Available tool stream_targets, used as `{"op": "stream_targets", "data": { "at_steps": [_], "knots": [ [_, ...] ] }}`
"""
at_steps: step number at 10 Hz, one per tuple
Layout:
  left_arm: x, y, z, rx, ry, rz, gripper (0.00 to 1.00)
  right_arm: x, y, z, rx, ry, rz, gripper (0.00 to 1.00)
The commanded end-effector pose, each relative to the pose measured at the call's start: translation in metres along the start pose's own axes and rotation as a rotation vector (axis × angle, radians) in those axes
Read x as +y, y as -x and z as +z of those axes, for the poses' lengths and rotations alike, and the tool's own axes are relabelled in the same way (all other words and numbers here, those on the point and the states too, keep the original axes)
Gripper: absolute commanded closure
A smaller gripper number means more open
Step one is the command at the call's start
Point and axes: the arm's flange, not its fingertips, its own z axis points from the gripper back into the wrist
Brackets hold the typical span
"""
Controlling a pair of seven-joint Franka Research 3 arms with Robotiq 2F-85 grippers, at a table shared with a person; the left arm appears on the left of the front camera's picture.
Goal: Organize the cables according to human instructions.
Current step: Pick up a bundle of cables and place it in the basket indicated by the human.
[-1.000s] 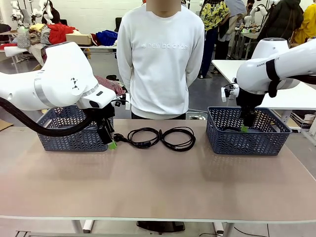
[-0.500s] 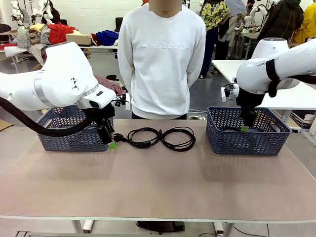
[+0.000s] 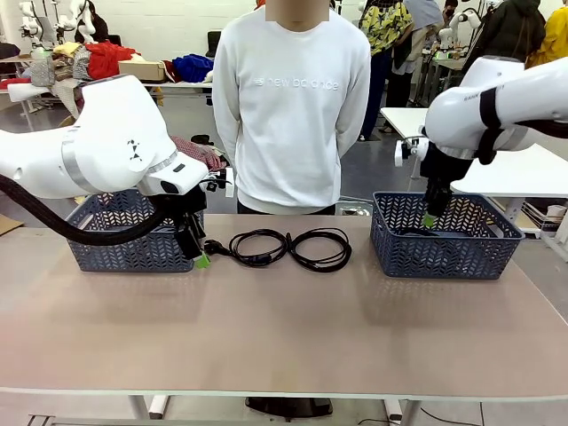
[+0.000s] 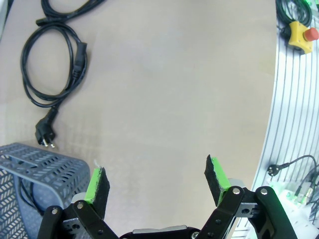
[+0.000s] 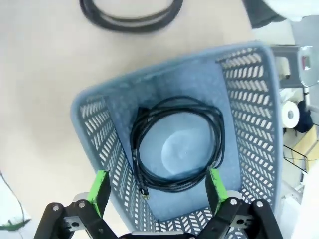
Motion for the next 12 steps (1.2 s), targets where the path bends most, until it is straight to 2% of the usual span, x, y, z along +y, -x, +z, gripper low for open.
{"op": "stream_targets", "data": {
  "at_steps": [1,6,8,12],
  "knots": [
    [-0.001,0.002,0.001,0.002,0.002,0.003,0.00,0.015,-0.008,0.021,-0.052,0.008,-0.065,0.00],
    [-0.001,0.002,0.001,0.002,0.002,0.003,0.00,0.090,-0.017,0.045,-0.153,-0.003,-0.064,0.00],
    [-0.001,0.002,0.001,0.002,0.002,0.003,0.00,0.118,-0.014,0.040,-0.193,-0.013,-0.078,0.00],
    [-0.001,0.002,0.001,0.002,0.002,0.003,0.00,0.151,-0.023,0.018,-0.305,-0.089,-0.039,0.00]
  ]
}}
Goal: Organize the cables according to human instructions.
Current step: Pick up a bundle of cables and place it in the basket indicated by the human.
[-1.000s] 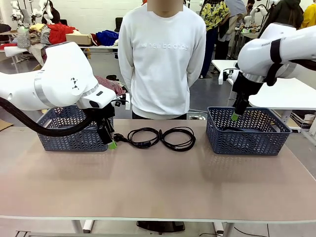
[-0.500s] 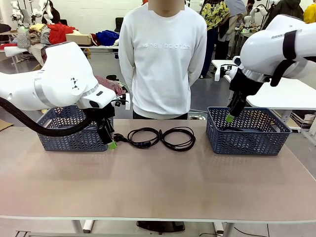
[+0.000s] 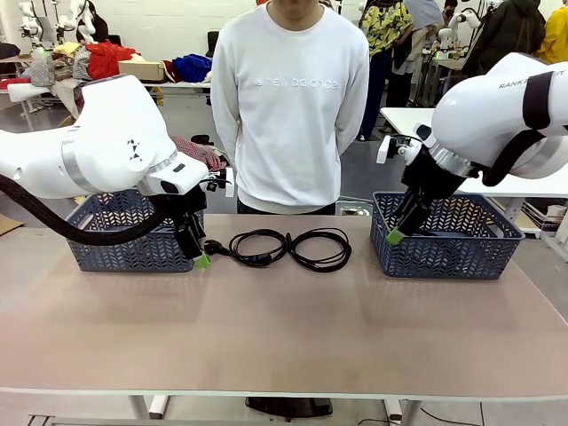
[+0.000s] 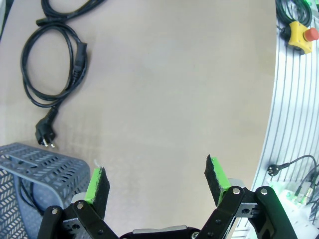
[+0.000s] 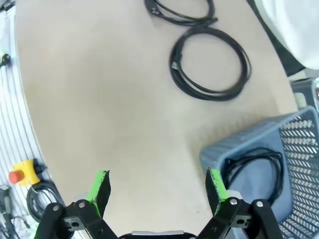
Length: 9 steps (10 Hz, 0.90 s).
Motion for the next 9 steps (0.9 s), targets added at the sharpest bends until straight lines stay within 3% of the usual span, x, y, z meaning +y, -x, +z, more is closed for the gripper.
{"op": "stream_targets", "data": {
  "at_steps": [1,9],
  "knots": [
    [-0.001,0.002,0.001,0.002,0.002,0.003,0.00,0.008,0.005,-0.011,-0.065,-0.037,0.036,0.00],
    [-0.001,0.002,0.001,0.002,0.002,0.003,0.00,0.016,-0.002,-0.018,-0.018,-0.058,0.028,0.00]
  ]
}}
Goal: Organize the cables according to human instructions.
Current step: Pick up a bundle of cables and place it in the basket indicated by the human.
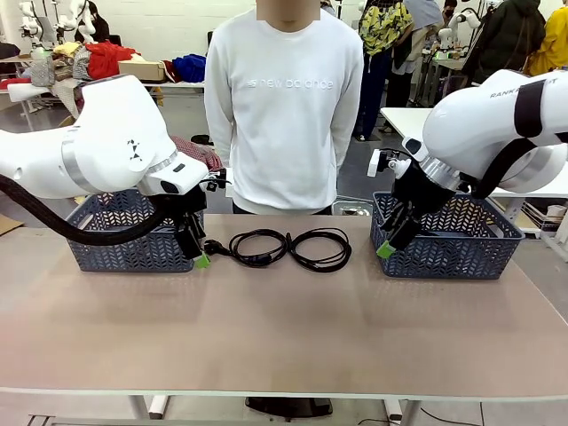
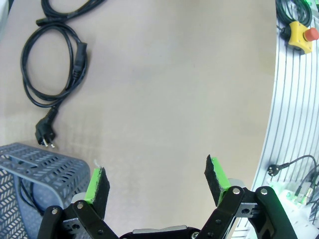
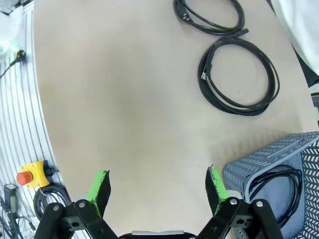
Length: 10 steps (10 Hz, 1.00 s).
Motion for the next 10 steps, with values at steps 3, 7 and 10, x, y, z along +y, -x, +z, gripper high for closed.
{"op": "stream_targets", "data": {
  "at_steps": [3,7,10],
  "knots": [
    [-0.0006,0.0017,0.0012,0.002,0.002,0.003,0.00,-0.0001,-0.0004,0.0013,-0.005,0.005,-0.005,0.00],
    [-0.0006,0.0017,0.0012,0.002,0.002,0.003,0.00,-0.0001,-0.0004,0.0013,-0.005,0.005,-0.005,0.00],
    [-0.0006,0.0017,0.0012,0.002,0.002,0.003,0.00,-0.0001,-0.0004,0.0013,-0.005,0.005,-0.005,0.00]
  ]
}}
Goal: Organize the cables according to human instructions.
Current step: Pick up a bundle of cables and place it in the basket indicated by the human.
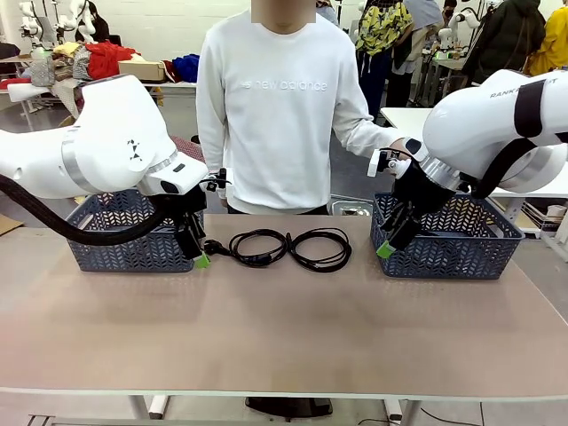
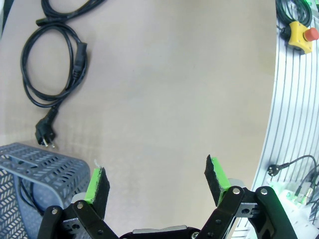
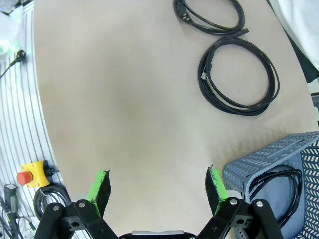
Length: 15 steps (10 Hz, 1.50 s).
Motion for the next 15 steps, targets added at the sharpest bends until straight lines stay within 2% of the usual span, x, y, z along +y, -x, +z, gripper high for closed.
{"op": "stream_targets", "data": {
  "at_steps": [1,9,15],
  "knots": [
    [-0.001,0.002,0.001,0.002,0.002,0.003,0.00,0.000,0.000,0.001,-0.005,0.005,-0.005,0.00],
    [-0.001,0.002,0.001,0.002,0.002,0.003,0.00,0.000,0.000,0.000,0.000,0.000,0.000,0.00],
    [-0.001,0.002,0.001,0.002,0.002,0.003,0.00,-0.040,-0.067,-0.030,0.124,-0.029,-0.004,0.00]
  ]
}}
